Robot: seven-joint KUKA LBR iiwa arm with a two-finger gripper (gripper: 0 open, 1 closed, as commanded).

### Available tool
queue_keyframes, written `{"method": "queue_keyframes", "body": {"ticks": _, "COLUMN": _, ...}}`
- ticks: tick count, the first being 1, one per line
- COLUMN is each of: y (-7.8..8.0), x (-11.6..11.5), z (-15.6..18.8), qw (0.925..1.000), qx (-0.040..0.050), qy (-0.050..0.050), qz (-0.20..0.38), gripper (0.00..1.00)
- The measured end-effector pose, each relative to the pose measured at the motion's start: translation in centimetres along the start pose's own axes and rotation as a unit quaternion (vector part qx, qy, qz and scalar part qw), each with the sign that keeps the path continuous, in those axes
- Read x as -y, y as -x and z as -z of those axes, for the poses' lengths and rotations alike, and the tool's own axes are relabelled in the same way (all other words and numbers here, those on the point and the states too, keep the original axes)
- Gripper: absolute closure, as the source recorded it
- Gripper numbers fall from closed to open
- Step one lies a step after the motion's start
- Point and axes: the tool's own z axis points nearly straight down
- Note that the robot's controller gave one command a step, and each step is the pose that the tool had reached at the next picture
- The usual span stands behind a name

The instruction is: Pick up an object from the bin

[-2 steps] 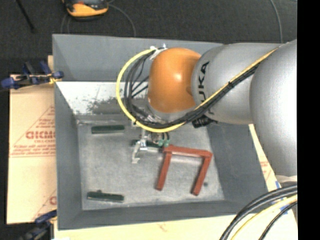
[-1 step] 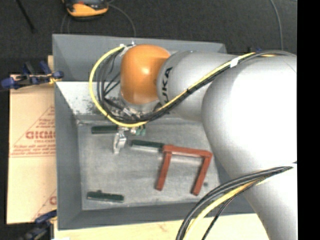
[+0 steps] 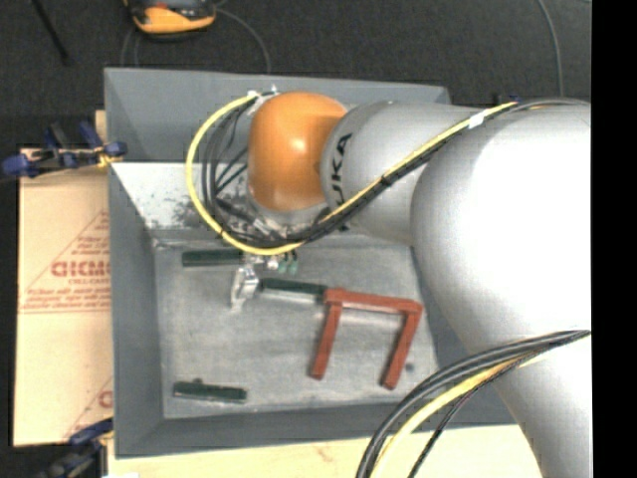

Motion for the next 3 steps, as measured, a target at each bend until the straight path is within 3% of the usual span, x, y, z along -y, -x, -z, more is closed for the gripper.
{"method": "queue_keyframes", "body": {"ticks": 1, "y": -0.7, "x": 5.5, "z": -0.1, "qw": 0.9937, "qx": 0.0001, "qy": 0.005, "qz": -0.112, "gripper": 0.00}}
{"method": "queue_keyframes", "body": {"ticks": 2, "y": -0.9, "x": 11.9, "z": 0.4, "qw": 0.9939, "qx": 0.0037, "qy": 0.005, "qz": -0.110, "gripper": 1.00}}
{"method": "queue_keyframes", "body": {"ticks": 3, "y": -0.9, "x": 11.8, "z": 0.4, "qw": 0.9940, "qx": 0.0038, "qy": 0.005, "qz": -0.109, "gripper": 1.00}}
